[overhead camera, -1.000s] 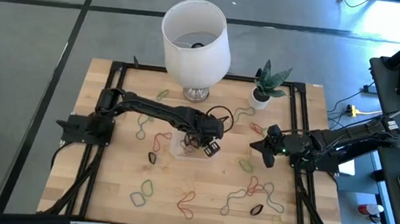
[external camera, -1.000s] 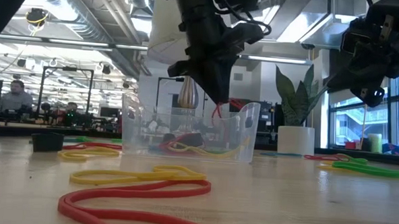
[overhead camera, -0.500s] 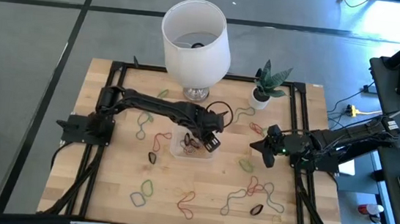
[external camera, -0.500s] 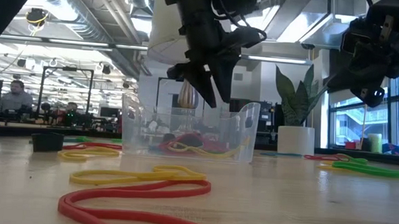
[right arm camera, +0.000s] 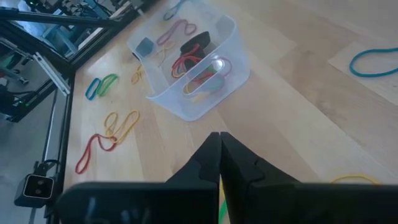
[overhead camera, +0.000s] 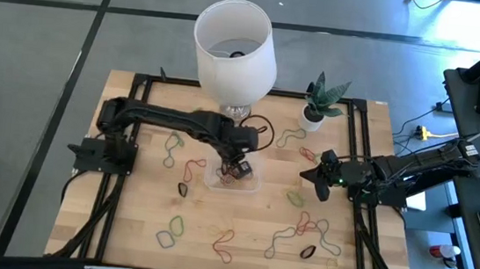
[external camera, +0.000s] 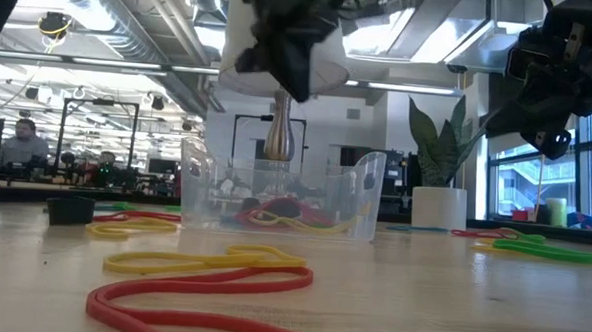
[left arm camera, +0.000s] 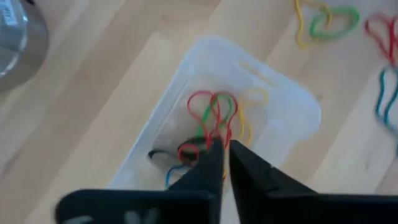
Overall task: Pick and place rubber bands into bin
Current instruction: Put the blue rubber band into the transparent bin
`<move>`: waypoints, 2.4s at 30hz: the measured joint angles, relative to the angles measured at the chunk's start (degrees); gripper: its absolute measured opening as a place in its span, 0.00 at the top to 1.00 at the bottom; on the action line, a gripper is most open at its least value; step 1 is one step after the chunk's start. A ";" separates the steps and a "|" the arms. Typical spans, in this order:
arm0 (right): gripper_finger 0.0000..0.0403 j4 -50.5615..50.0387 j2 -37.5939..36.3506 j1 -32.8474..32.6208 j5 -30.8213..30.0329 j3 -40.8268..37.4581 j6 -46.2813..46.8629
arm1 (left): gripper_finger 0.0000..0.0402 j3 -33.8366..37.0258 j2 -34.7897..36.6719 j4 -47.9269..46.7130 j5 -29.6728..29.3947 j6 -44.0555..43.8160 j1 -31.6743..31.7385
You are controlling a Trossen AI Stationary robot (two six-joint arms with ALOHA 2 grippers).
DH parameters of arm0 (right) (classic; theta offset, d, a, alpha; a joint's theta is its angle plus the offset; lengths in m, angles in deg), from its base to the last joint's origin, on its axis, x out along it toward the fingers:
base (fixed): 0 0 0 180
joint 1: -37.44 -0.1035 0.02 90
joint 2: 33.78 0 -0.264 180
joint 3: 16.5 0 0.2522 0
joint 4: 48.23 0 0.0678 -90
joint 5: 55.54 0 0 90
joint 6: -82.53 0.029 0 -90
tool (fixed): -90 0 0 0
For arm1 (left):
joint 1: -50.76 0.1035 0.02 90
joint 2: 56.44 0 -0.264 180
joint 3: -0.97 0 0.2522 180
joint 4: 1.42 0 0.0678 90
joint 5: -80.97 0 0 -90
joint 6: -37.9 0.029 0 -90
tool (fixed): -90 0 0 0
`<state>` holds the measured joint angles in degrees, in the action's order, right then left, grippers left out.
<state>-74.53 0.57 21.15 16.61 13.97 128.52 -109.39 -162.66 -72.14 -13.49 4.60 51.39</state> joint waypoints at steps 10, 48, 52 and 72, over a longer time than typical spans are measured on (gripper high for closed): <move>0.99 4.00 0.03 0.00 -2.52 0.00 1.49 | 1.00 16.44 13.28 2.37 -0.11 6.47 -4.43; 0.75 -33.75 70.12 31.19 7.64 53.13 9.04 | 1.00 63.46 73.62 25.79 -8.81 18.03 -5.91; 0.70 -33.47 72.46 32.77 7.57 53.14 8.82 | 1.00 63.48 73.62 23.92 -6.94 17.62 -5.91; 0.99 -30.70 77.82 31.16 7.11 53.31 8.99 | 1.00 63.54 73.62 22.43 -6.10 18.99 -5.90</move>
<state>-105.23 78.38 52.31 23.72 67.28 137.51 -45.84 -89.04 -49.71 -19.59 23.59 45.48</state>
